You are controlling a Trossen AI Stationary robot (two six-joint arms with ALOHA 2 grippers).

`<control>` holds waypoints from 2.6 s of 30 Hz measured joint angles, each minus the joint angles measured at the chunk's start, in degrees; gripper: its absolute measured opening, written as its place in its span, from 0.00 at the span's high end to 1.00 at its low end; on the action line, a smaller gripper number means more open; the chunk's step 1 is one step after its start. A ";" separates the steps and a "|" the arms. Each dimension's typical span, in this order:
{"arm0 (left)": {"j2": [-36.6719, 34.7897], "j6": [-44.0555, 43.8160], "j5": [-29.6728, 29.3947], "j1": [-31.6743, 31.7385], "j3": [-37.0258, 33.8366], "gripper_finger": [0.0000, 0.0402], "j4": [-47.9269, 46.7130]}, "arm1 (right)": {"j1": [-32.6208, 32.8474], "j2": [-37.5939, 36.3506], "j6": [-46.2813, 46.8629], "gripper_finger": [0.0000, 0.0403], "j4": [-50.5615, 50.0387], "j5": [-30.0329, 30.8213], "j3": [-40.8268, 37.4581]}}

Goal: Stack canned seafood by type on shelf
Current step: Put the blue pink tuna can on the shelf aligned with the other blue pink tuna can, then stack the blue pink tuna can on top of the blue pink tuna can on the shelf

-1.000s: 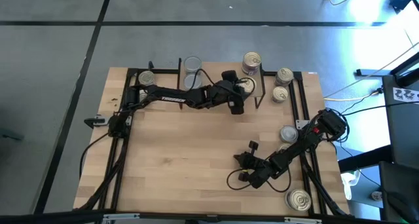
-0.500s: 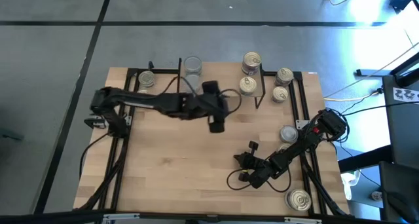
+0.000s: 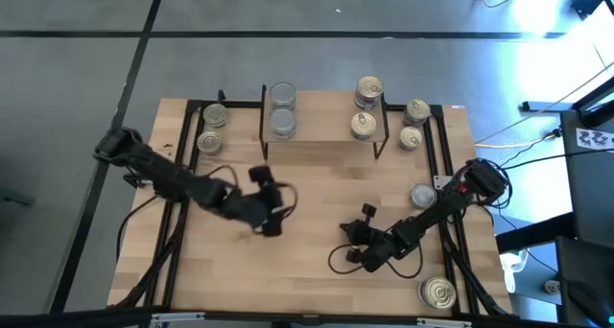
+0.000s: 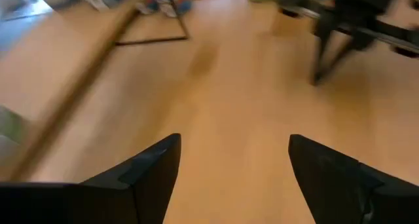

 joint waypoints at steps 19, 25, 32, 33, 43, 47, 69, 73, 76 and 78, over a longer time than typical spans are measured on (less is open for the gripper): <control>-0.24 -9.20 -6.21 -10.24 -21.79 0.30 31.05 | -17.53 -9.90 -27.55 0.96 -44.31 5.46 26.76; -0.24 -9.42 -6.13 -10.94 -21.79 0.30 31.49 | -26.07 -9.92 -38.63 0.96 -46.75 6.01 30.60; -0.24 -9.37 -6.11 -10.88 -21.79 0.30 31.50 | -32.29 -9.90 -45.28 0.96 -48.94 6.35 32.69; -0.24 -9.32 -6.11 -10.88 -21.79 0.30 31.51 | -33.26 -9.90 -45.44 0.96 -49.54 6.32 32.69; -0.24 -9.24 -6.11 -10.88 -21.77 0.30 31.49 | -39.67 -9.64 -44.76 0.96 -51.27 1.35 32.69; -0.22 -9.43 -6.09 -10.88 -21.77 0.30 31.47 | -40.10 -9.64 -44.80 0.96 -53.95 3.14 32.71; -0.19 -10.32 -6.06 -10.94 -21.75 0.30 31.47 | -20.38 -10.32 -15.12 0.96 -82.61 -20.17 45.57; -0.19 -10.61 -6.06 -10.94 -21.75 0.30 31.49 | -13.56 -10.23 -5.13 0.96 -87.73 -32.46 44.30; -0.19 -10.64 -6.06 -10.94 -21.75 0.30 31.49 | -9.09 -10.23 0.84 0.96 -89.22 -37.78 40.80; -0.19 -10.71 -6.06 -10.94 -21.75 0.30 31.49 | -6.56 -10.19 4.20 0.96 -90.41 -39.48 38.14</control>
